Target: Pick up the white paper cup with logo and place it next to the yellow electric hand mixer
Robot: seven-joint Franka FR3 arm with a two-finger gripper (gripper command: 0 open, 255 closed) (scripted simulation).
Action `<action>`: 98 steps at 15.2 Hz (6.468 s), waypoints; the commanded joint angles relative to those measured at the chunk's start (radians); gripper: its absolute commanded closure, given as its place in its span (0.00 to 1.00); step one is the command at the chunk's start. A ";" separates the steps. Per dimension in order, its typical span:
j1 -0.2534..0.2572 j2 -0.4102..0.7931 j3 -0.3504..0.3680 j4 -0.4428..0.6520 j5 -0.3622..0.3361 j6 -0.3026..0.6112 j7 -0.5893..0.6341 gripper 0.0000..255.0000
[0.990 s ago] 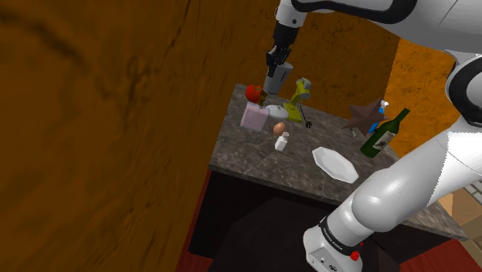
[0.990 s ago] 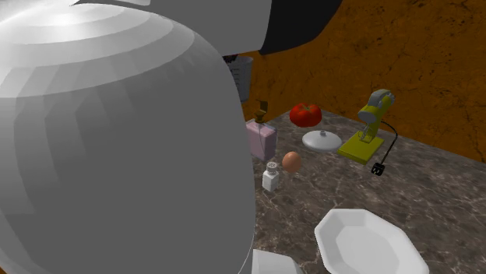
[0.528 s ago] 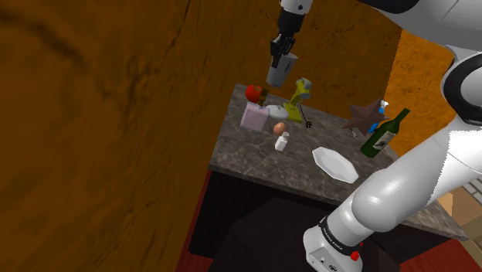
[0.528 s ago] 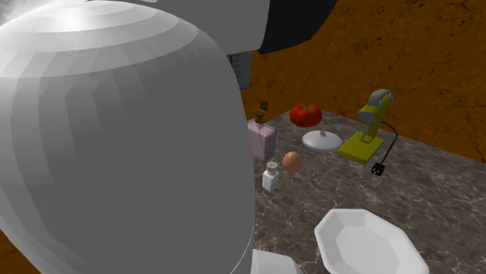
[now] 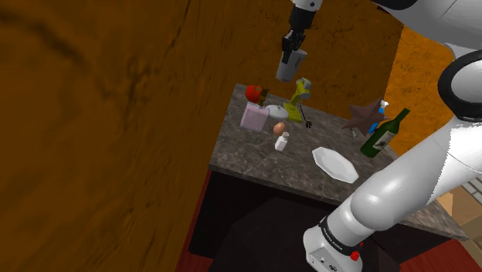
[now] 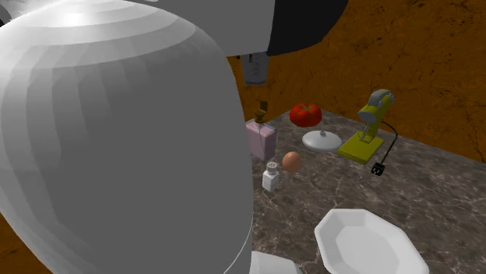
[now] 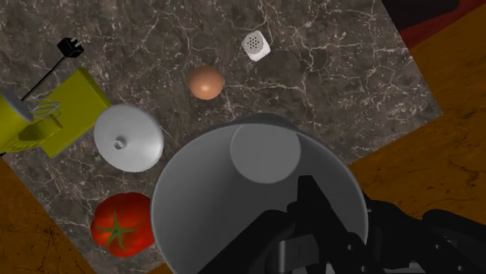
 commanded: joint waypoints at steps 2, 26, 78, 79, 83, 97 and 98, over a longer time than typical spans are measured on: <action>-0.033 0.004 -0.043 0.003 -0.003 0.010 -0.076 1.00; -0.371 0.439 -0.323 0.548 0.127 -0.045 -0.664 1.00; -0.383 0.443 -0.324 -0.124 0.130 0.632 -0.679 1.00; -0.383 0.448 -0.324 -0.131 0.131 0.644 -0.679 1.00; -0.385 0.467 -0.321 -0.160 0.137 0.690 -0.680 1.00; -0.388 0.492 -0.318 -0.185 0.144 0.740 -0.682 0.00; -0.389 0.492 -0.318 -0.184 0.144 0.739 -0.683 0.00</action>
